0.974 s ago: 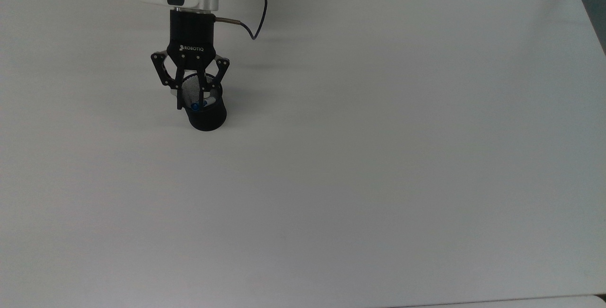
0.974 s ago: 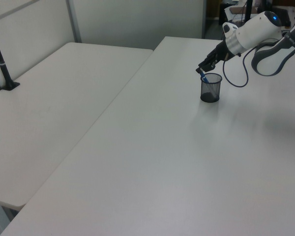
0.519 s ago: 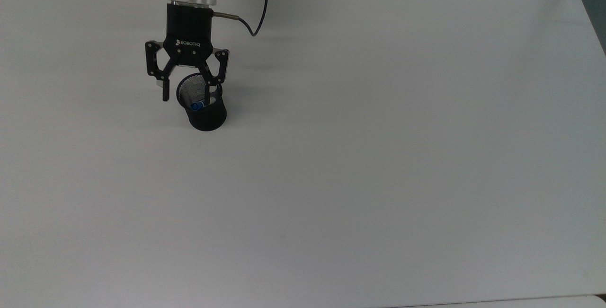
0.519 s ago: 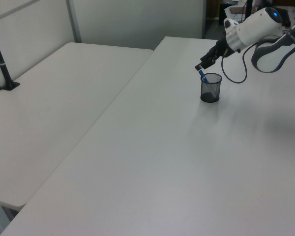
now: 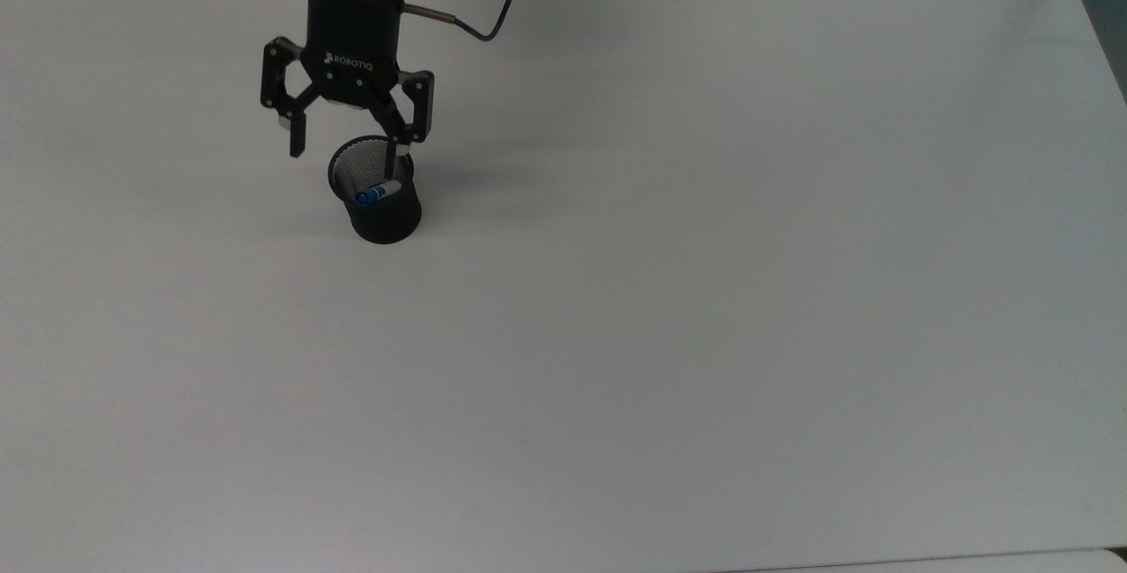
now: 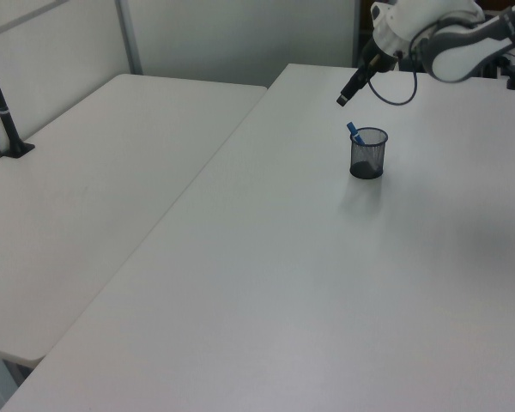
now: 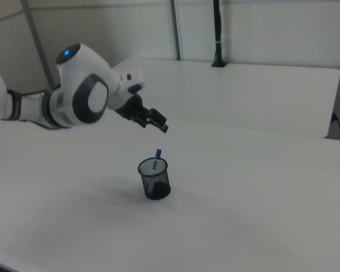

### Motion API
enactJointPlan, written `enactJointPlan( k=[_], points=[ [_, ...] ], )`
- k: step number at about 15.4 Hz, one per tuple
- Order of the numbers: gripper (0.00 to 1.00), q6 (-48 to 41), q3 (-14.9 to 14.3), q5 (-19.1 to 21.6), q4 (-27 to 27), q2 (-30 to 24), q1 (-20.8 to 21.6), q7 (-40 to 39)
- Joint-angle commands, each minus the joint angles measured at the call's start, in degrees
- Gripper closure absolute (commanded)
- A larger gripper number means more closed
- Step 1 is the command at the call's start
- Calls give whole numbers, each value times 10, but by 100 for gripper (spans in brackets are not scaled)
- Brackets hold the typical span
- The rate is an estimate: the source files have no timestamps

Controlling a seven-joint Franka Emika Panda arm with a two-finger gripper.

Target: Insert the marker

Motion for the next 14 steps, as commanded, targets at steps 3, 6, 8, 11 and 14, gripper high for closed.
enactJointPlan(
  k=[3,6,8,11,14],
  points=[
    [0,-269,-1,96,148,-3,35,15],
    [0,-382,-2,147,207,-4,36,18],
    [0,-459,-6,183,234,-6,35,25],
    [0,-544,-10,222,248,-28,31,31],
    [0,-573,-27,224,237,-49,45,17]
  ],
)
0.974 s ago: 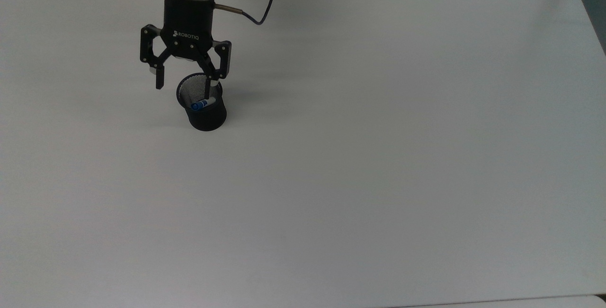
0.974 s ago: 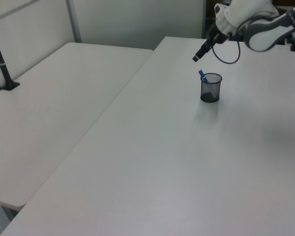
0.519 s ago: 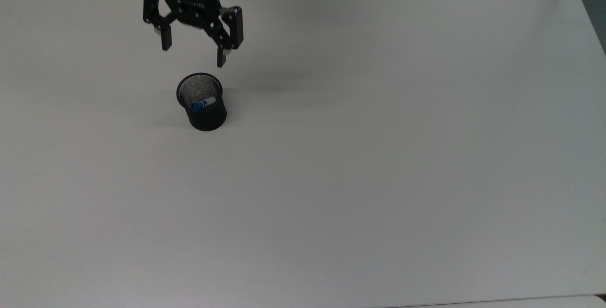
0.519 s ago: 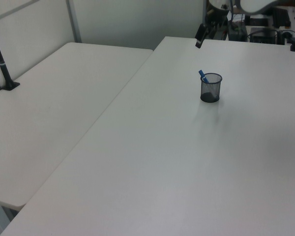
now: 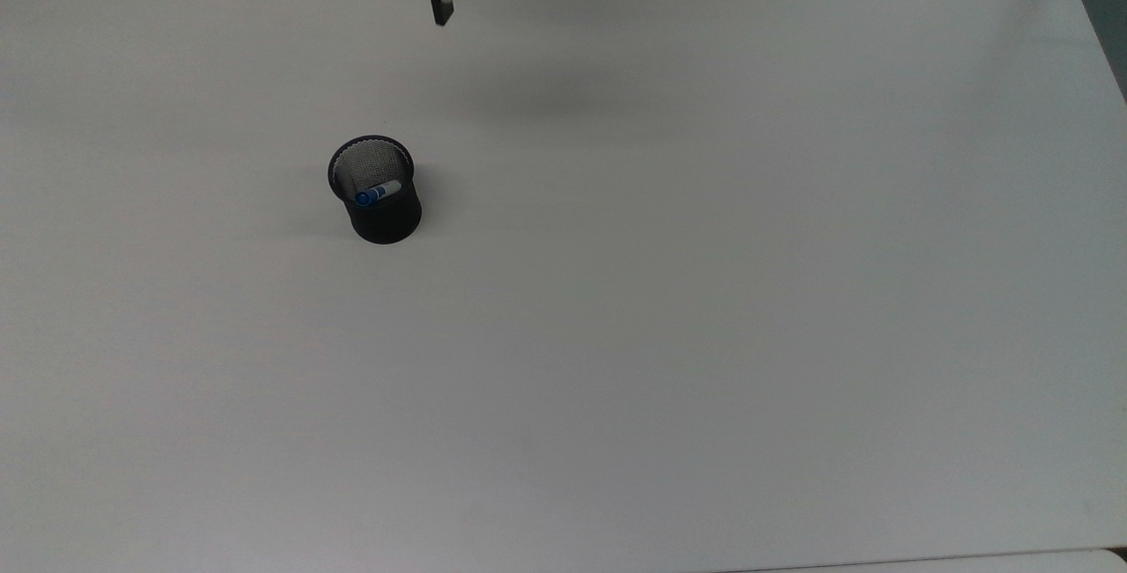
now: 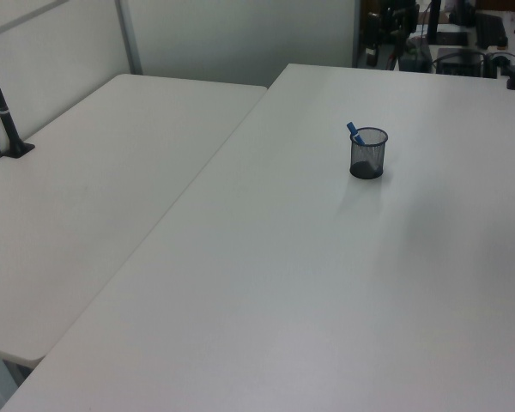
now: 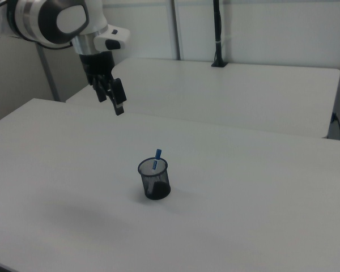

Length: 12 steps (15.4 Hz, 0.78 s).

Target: Insert the marker

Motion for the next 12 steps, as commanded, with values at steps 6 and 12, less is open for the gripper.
enactJointPlan(
  k=[6,12],
  points=[
    [0,-44,-143,6,-7,-39,124,-124],
    [0,-20,-159,6,47,-14,125,-151]
  ],
)
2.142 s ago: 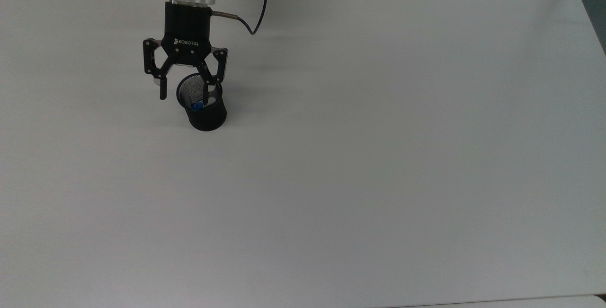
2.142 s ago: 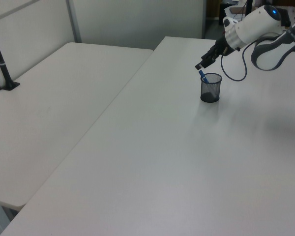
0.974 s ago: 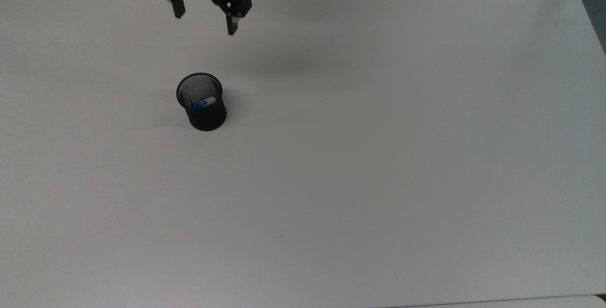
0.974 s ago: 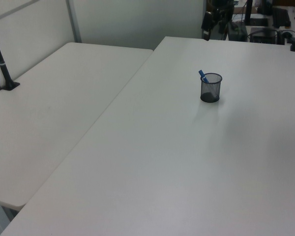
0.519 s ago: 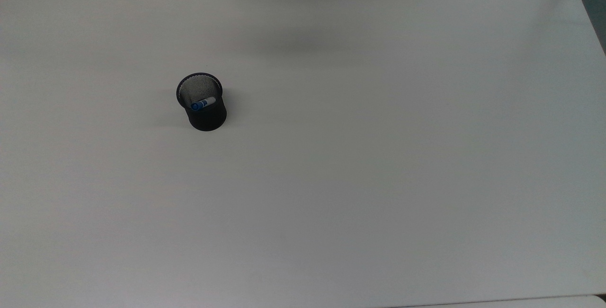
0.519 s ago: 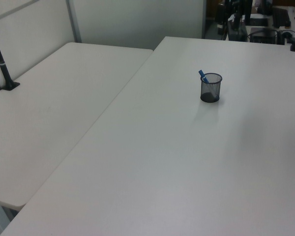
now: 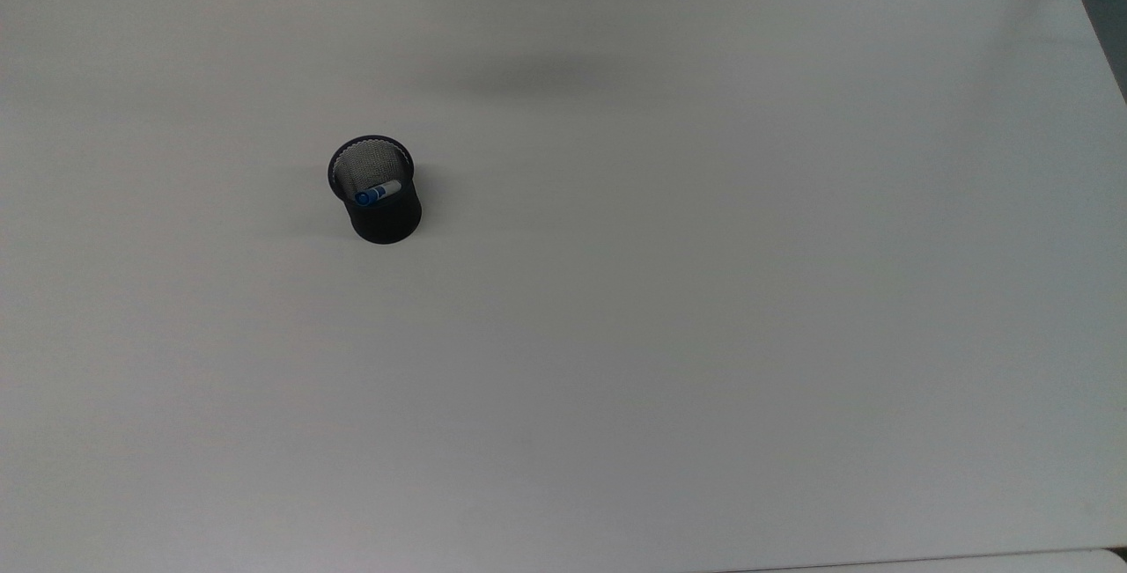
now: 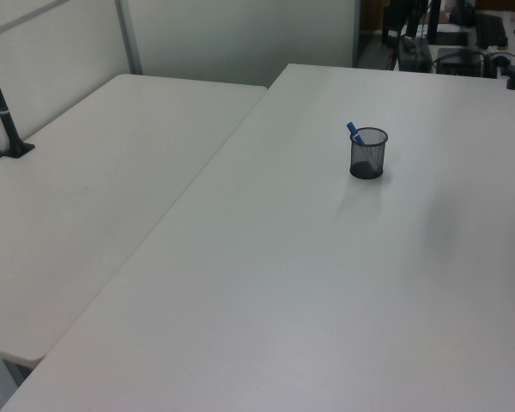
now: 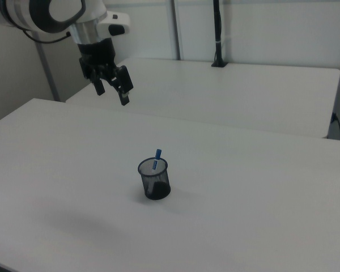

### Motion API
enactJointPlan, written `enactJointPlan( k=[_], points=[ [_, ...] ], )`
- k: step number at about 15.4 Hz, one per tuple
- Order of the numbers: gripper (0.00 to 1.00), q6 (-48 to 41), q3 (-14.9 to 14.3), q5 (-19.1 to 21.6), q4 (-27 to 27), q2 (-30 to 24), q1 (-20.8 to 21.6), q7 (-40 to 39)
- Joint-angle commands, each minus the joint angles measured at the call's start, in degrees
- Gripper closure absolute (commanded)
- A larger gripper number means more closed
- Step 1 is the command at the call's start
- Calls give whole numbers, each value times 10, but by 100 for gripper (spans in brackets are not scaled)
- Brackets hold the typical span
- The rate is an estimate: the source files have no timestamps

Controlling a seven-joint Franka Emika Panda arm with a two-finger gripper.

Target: Insert the marker

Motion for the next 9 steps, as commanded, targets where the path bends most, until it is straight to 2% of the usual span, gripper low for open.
enactJointPlan(
  k=[1,9],
  points=[
    [0,0,-22,6,44,21,13,0],
    [0,-1,-22,10,43,17,14,12]
  ],
)
